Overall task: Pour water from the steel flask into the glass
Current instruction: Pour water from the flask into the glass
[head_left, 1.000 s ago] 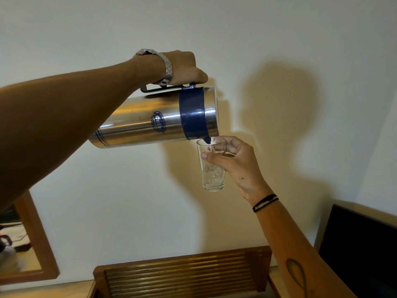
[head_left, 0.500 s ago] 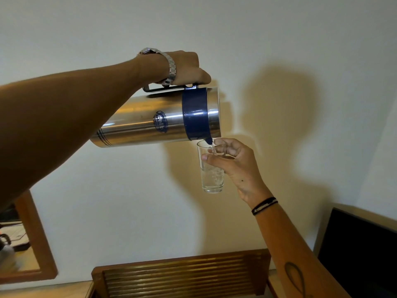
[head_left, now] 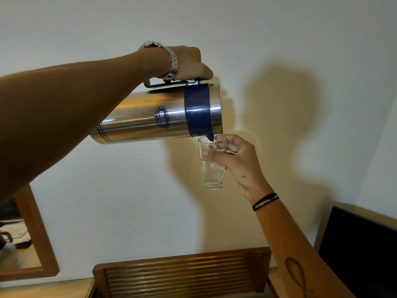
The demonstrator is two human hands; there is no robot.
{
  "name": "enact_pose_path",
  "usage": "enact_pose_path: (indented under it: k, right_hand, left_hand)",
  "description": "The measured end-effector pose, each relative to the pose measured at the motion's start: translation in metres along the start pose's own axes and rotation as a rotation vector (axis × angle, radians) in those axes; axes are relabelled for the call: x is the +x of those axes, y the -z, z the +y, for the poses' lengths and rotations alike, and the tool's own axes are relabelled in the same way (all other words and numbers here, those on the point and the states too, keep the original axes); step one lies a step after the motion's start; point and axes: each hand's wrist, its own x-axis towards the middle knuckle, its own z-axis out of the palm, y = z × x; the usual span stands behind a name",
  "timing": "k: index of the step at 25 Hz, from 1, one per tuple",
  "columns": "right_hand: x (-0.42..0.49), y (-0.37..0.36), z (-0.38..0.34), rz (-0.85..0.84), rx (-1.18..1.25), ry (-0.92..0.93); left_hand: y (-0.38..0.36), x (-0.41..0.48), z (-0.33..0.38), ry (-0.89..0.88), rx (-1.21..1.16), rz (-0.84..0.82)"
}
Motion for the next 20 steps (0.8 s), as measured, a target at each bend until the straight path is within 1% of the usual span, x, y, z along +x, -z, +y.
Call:
enact_pose_path:
  k: [20]
  right_hand:
    - [0.0042,-0.0012,0.0030,-0.013,0.011,-0.007]
  left_hand:
    - [0.0031,0.0076,0.0011,-0.006,0.015,-0.021]
